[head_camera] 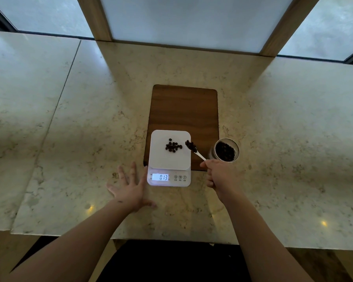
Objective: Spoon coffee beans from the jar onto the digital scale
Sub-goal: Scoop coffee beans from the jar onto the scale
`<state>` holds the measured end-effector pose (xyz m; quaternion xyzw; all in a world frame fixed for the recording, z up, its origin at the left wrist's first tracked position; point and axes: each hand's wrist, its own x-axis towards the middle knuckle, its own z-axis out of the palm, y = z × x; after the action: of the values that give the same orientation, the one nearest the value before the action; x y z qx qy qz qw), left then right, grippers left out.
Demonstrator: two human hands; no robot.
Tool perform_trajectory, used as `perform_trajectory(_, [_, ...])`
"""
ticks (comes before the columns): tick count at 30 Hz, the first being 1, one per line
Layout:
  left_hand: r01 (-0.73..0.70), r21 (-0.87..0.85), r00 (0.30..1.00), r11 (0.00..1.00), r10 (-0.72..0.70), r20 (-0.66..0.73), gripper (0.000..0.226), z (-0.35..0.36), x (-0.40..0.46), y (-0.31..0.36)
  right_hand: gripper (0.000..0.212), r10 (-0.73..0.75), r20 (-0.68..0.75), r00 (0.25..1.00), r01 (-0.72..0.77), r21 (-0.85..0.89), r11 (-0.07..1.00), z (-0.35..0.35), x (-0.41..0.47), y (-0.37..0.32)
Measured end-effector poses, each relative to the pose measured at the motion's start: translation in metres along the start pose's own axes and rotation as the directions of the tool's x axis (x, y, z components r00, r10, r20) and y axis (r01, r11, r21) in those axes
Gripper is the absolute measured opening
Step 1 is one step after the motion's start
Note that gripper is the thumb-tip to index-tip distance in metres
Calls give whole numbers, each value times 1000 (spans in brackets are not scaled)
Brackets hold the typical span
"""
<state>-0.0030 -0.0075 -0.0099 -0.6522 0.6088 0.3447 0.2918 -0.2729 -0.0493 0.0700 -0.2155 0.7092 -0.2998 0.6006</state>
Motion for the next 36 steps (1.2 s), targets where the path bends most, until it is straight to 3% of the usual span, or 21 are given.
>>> perform_trajectory(14, [2,-9,1000,1000,-2,12,139,1,1,1,28,55,47,997,-52,-58,997,23,8,5])
perform_trajectory(20, [-5,-19,999,1000,6,34,139,-2,-4,3,29,-15,32,999,21,-211,977,27,11,5])
perform_trajectory(36, [-4,-37,999,999,5,32,141,-2,-4,3,32,-75,94,993,101,-310,945,36,19,-4])
